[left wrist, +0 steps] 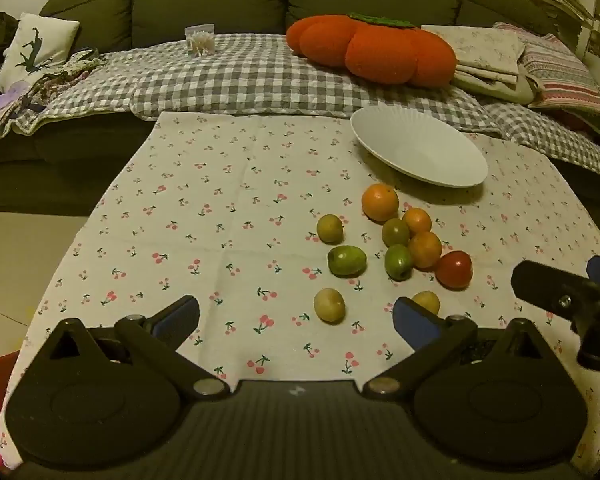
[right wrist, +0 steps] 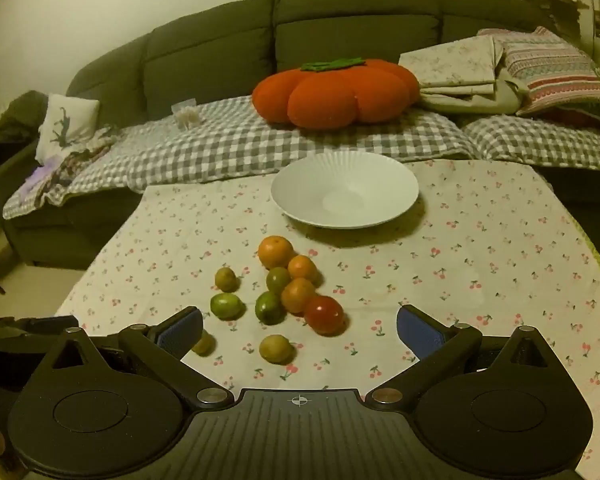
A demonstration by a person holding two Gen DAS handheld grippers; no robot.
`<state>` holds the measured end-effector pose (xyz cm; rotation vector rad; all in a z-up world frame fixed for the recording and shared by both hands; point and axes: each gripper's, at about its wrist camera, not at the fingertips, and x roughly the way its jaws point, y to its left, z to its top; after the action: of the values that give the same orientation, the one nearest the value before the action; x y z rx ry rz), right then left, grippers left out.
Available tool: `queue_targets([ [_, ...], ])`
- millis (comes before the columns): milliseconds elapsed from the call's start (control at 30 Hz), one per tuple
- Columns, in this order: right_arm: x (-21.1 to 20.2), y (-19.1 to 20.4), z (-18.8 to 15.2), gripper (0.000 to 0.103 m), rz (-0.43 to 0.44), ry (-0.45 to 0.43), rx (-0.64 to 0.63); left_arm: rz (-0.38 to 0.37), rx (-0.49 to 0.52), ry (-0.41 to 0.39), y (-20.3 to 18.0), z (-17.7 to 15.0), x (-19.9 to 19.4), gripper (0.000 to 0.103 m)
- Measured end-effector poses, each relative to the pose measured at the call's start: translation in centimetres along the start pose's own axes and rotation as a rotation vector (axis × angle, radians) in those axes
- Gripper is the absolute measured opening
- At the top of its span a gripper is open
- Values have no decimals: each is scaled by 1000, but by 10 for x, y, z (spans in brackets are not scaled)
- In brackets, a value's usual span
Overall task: Organize fruits
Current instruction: 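Move both tools toward the fruit cluster on the tablecloth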
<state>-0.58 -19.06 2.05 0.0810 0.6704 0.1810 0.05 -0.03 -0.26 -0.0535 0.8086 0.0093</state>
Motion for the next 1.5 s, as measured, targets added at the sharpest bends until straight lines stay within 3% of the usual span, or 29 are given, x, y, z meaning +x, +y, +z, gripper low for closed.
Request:
queue_targets([
  [1000, 8, -4, -6, 103, 34, 46, 38, -7, 12, 42, -3, 0, 6, 102],
  [1300, 17, -12, -7, 103, 33, 86, 59, -7, 19, 54, -6, -4, 20, 102],
  [1500, 37, -16, -2, 103, 41, 140, 39, -47, 3, 82, -7, -7, 35, 100],
])
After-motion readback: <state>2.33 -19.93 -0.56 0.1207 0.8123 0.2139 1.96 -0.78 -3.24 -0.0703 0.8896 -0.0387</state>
